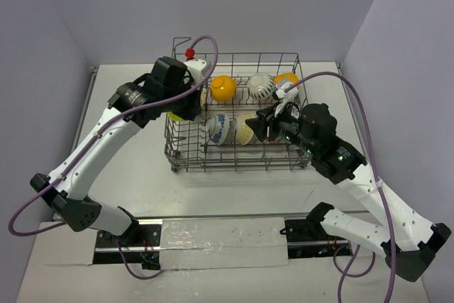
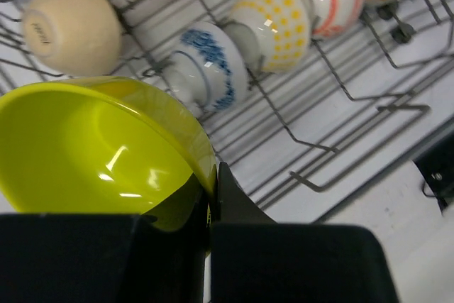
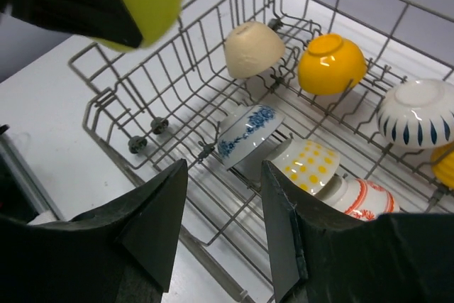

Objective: Load the bowls into the dish rack
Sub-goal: Pass from the left arm to the right

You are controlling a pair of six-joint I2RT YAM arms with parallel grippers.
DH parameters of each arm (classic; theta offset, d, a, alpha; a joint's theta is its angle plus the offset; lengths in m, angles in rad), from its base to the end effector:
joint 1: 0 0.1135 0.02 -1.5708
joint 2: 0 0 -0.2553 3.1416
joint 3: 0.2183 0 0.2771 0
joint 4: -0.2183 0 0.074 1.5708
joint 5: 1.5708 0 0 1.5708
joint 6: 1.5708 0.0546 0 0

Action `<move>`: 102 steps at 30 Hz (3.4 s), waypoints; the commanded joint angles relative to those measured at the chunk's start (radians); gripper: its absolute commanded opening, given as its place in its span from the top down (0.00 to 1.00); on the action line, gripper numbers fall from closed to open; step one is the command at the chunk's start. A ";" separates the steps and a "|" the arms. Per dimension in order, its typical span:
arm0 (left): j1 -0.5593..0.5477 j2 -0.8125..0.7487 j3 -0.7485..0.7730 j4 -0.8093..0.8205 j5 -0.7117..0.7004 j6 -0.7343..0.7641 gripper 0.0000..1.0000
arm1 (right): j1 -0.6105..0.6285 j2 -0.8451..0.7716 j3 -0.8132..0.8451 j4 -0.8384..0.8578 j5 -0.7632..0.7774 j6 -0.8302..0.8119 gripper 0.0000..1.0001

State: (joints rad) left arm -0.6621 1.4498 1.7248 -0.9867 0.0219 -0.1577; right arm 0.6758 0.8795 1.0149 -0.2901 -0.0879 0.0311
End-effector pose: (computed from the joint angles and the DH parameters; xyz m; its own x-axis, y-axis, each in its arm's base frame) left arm 0.2600 -0.2042 0.4142 -0.6073 0.2743 -0.7456 0.5390 0.8317 -0.1330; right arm 0.1874 0.1564 0.3864 -0.1416 -0.0738 -0.9872 -0.6867 0.7256 0.0443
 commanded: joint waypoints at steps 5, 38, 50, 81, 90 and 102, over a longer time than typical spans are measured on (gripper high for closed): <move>-0.048 0.044 0.065 0.036 0.017 -0.097 1.00 | 0.093 -0.096 -0.033 0.056 -0.014 -0.095 0.41; -0.248 0.322 0.320 -0.168 -0.215 -0.353 1.00 | 0.812 0.351 0.192 -0.089 0.803 -0.494 0.38; -0.278 0.296 0.240 -0.158 -0.212 -0.367 1.00 | 0.806 0.464 0.260 -0.029 0.821 -0.585 0.37; -0.323 0.184 0.173 -0.176 -0.220 -0.385 1.00 | 0.611 0.584 0.280 -0.030 0.714 -0.514 0.49; -0.327 0.173 0.163 -0.179 -0.221 -0.382 1.00 | 0.594 0.607 0.291 -0.023 0.735 -0.514 0.69; -0.330 0.189 0.165 -0.194 -0.221 -0.375 1.00 | 0.587 0.602 0.297 -0.001 0.769 -0.530 0.47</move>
State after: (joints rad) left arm -0.9672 1.6917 1.8793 -1.1439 -0.2138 -0.5343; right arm 1.2972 1.4796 1.2720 -0.3244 0.6128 -0.5014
